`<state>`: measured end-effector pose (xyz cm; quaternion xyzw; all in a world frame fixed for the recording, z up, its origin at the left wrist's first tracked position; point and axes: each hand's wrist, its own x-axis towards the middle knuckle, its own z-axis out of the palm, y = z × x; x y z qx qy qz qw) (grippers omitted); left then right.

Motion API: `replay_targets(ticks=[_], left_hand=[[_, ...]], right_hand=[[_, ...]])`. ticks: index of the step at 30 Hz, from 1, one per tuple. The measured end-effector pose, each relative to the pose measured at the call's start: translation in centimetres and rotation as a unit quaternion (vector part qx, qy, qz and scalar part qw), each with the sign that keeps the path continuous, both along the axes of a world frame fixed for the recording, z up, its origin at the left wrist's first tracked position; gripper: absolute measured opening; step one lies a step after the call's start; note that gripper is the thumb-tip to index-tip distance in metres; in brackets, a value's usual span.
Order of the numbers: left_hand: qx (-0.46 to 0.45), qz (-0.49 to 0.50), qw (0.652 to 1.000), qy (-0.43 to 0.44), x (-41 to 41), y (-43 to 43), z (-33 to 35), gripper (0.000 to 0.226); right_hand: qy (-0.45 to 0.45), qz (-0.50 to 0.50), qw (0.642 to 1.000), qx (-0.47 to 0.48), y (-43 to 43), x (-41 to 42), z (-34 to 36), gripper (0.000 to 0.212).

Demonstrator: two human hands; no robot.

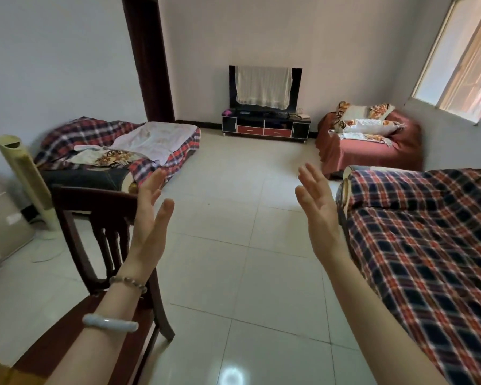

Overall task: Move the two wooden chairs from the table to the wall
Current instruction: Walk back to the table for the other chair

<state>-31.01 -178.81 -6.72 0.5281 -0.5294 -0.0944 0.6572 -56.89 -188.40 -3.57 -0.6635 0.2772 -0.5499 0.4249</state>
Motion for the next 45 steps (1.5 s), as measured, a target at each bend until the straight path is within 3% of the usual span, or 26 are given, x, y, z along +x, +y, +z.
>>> replay_targets(ticks=[12, 19, 23, 34, 45], left_hand=[[0.000, 0.157, 0.988, 0.005, 11.8, -21.8, -3.6, 0.064], [0.023, 0.282, 0.959, 0.015, 18.3, -28.2, -5.2, 0.069], [0.030, 0.376, 0.925, 0.034, 22.1, -30.3, -6.5, 0.066], [0.017, 0.615, 0.786, 0.068, 27.0, -36.9, -6.9, 0.067], [0.063, 0.795, 0.602, 0.033, 32.5, -34.0, -9.4, 0.071]], right_hand=[[0.023, 0.189, 0.982, -0.009, -27.2, 18.6, -2.5, 0.046], [0.040, 0.347, 0.937, -0.008, -37.8, 31.5, -2.9, 0.041], [0.031, 0.443, 0.896, -0.011, -42.9, 39.3, -4.2, 0.042], [0.055, 0.657, 0.752, 0.014, -52.1, 57.7, -4.7, 0.058], [0.036, 0.798, 0.600, -0.039, -46.6, 76.1, -7.0, 0.049]])
